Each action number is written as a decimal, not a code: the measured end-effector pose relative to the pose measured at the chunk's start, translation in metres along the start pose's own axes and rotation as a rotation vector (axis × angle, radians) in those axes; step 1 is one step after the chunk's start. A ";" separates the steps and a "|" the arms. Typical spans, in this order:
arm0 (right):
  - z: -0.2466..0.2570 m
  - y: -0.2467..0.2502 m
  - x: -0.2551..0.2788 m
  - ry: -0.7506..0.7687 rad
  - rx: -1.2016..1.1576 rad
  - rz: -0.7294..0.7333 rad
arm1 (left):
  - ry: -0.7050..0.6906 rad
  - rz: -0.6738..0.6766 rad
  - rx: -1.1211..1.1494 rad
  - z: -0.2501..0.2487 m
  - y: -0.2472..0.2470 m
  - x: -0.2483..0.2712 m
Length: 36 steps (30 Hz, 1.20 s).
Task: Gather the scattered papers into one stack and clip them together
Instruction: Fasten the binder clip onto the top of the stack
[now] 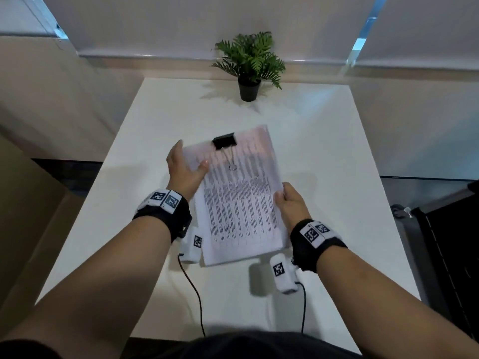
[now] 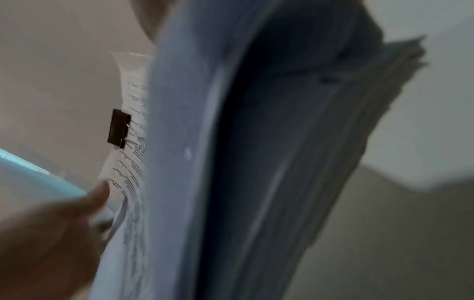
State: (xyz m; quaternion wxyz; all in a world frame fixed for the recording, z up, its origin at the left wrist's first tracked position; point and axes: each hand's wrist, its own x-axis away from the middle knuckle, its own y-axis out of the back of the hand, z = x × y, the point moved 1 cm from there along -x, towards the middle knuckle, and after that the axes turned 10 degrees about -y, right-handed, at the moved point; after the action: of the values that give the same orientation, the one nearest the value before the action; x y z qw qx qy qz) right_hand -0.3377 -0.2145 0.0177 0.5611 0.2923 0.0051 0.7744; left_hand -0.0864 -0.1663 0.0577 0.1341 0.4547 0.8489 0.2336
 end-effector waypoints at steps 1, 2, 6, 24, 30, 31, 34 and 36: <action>0.007 0.003 -0.006 0.001 -0.016 -0.021 | 0.095 0.003 0.118 0.007 -0.005 0.003; 0.015 0.005 -0.012 0.000 -0.035 -0.042 | 0.203 0.037 0.216 0.010 -0.010 0.008; 0.044 0.011 -0.037 -0.001 -0.057 -0.112 | 0.262 0.218 0.390 0.029 -0.026 0.023; 0.002 -0.020 -0.091 -0.027 0.452 -0.119 | 0.185 0.277 -0.053 0.058 -0.069 -0.026; -0.004 -0.021 -0.104 -0.023 0.465 -0.114 | 0.092 0.290 -0.063 0.067 -0.074 -0.036; -0.003 -0.022 -0.104 -0.049 0.481 -0.106 | 0.106 0.282 -0.084 0.067 -0.074 -0.038; -0.002 -0.021 -0.100 -0.085 0.509 -0.104 | 0.168 0.303 -0.149 0.072 -0.075 -0.038; 0.005 -0.018 -0.092 -0.035 0.536 -0.145 | 0.181 0.333 -0.130 0.061 -0.071 -0.033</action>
State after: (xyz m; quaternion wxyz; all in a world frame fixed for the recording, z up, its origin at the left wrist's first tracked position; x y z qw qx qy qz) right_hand -0.3017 -0.2898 -0.0258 0.5179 0.4426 0.2209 0.6979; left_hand -0.0915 -0.2111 -0.0307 0.0456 0.5565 0.7537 0.3466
